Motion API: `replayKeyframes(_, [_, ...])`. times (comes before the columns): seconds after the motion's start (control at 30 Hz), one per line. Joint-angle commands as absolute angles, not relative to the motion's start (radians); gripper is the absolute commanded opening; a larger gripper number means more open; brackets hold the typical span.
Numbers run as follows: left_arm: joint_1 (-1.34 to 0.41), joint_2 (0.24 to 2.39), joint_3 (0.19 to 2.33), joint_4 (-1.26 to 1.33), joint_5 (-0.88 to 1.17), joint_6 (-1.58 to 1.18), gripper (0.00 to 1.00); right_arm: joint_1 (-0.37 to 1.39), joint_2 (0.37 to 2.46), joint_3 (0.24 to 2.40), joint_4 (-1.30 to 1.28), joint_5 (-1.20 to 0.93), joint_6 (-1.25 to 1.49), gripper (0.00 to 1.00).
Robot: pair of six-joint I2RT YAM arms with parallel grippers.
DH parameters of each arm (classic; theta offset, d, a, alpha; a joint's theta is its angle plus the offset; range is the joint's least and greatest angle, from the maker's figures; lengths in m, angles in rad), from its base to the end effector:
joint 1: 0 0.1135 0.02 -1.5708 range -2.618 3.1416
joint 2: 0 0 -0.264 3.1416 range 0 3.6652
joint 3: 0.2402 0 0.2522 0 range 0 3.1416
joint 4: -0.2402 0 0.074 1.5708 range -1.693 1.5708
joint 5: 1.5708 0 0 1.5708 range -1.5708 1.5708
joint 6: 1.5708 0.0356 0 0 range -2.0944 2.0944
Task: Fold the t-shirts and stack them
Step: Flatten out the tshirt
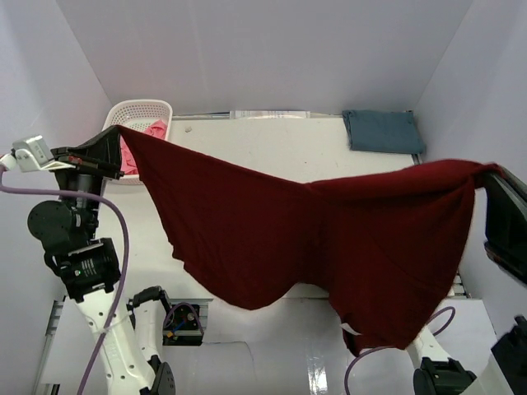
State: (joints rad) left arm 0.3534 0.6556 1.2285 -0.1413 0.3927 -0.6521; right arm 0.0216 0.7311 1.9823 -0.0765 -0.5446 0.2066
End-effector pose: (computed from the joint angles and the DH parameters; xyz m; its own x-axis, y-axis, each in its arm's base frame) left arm 0.0808 0.0153 0.5024 0.3081 -0.4839 -0.8191 0.2432 0.8724 -0.4240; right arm -0.1166 0.0159 0.6375 0.8580 0.1940 -0.4757 -0.4029 0.8286 -0.3886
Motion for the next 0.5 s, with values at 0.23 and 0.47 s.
replayKeyframes(0.23, [0.357, 0.976, 1.126, 0.055, 0.417, -0.627, 0.00, 0.023, 1.004, 1.609, 0.178, -0.560, 0.324, 0.08])
replayKeyframes(0.47, [0.249, 1.317, 1.303, 0.126, 0.324, -0.568, 0.00, 0.023, 1.397, 1.779, 0.227, -0.661, 0.385, 0.08])
